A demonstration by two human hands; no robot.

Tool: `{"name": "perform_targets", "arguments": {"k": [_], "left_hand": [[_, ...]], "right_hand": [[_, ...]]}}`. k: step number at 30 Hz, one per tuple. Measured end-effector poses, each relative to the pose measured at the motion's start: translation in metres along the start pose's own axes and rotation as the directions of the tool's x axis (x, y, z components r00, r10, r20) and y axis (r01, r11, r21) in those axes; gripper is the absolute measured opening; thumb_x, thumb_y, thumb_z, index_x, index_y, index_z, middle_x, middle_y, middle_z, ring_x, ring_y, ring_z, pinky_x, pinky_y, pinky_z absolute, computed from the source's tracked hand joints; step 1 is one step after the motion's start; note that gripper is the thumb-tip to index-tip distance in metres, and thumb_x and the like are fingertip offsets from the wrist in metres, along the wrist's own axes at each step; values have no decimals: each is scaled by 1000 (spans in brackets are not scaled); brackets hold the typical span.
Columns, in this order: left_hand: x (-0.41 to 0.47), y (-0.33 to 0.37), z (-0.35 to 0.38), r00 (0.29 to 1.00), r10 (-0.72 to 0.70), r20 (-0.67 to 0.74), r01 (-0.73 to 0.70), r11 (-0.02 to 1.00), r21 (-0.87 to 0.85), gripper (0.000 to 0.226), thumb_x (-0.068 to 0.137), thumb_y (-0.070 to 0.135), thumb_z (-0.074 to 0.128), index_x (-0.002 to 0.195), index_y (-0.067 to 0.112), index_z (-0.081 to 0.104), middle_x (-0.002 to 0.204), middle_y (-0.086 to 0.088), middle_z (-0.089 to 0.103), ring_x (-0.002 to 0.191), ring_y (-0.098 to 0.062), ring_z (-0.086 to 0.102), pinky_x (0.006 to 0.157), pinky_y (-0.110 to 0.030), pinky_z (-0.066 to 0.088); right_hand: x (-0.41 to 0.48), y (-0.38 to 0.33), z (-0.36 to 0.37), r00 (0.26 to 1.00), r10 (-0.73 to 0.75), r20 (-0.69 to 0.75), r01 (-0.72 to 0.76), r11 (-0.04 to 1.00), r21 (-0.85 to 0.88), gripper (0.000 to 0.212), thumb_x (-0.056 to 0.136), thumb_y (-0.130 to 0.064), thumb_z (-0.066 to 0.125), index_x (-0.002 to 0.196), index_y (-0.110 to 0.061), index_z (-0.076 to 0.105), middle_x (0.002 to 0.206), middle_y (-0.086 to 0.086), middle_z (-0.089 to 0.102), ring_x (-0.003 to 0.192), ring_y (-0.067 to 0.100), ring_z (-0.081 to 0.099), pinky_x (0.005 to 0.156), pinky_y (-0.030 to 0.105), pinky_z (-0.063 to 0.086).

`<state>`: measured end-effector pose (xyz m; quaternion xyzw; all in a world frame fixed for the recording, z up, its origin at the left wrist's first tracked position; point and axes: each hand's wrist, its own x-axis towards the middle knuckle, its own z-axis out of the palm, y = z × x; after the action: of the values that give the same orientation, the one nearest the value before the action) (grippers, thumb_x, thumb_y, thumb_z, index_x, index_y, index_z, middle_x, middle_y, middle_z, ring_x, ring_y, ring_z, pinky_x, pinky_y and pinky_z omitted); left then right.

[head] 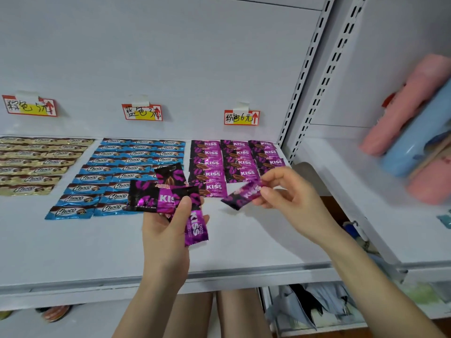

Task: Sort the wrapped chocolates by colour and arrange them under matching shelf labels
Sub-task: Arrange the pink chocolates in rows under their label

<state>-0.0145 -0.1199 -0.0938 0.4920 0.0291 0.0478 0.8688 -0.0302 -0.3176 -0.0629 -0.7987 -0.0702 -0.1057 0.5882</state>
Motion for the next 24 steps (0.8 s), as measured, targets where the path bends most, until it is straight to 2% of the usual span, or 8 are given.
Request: {"name": "perform_targets", "arguments": {"k": [2,5,9,12,14,16,20,24], "left_hand": [[1,2,-4,1000,2,-10,-2,1000,-1,29,91,5,52,106,30,56,89,10,73,78,-12,71,57,-26,56],[2,1,-7,1000,7,-15,-7,1000,13,32,92,5,51,106,33,55,88,11,73,79,-12,70,58,-27,57],[1,-2,-5,1000,-9,-9,9,1000,22,30,91,6,51,105,33,56,87,11,73,79,-13,71,58,-27,57],[0,-4,-2,1000,-25,-7,26,1000,17,30,91,7,53,105,33,56,88,11,73,80,-13,71,58,-27,57],[0,-5,1,999,-33,-5,33,999,12,29,90,7,53,105,32,56,89,10,72,80,-13,71,58,-28,57],[-1,-5,2,999,-41,-3,41,999,15,28,90,7,53,104,31,56,89,10,72,79,-14,71,57,-28,57],[0,-2,0,999,-35,-6,35,999,19,29,90,6,53,105,31,55,87,10,73,78,-13,71,56,-27,56],[1,-2,-4,999,-38,-17,38,999,20,30,90,5,52,110,28,54,92,7,72,80,-14,71,56,-27,57]], "right_hand": [[-6,13,-9,996,-1,84,16,984,-176,32,88,3,53,96,-28,57,93,-11,60,90,4,63,80,19,49],[-16,30,-20,977,80,198,-5,936,-353,38,86,7,54,99,-29,57,109,-9,57,105,-2,54,91,11,40],[-21,36,-31,980,163,114,-79,846,-528,40,84,7,48,109,-24,55,111,-18,50,109,-5,45,89,0,31],[-24,30,-15,998,58,-12,-52,772,-634,19,87,-22,57,106,-22,58,99,-15,52,96,-1,49,79,13,41],[-23,28,2,998,39,-57,-68,693,-718,32,81,-46,55,100,-20,60,94,-9,54,91,7,48,73,24,42],[-19,30,12,997,72,-35,-71,585,-808,38,82,-52,52,103,-20,60,97,-4,55,92,12,47,69,27,41],[-3,36,6,997,72,39,-7,550,-835,27,92,-32,50,114,-19,61,113,-1,57,104,16,44,76,26,37],[0,41,3,999,-49,-13,15,535,-845,26,92,-19,50,114,-15,64,123,2,56,115,20,44,89,26,35]]}}
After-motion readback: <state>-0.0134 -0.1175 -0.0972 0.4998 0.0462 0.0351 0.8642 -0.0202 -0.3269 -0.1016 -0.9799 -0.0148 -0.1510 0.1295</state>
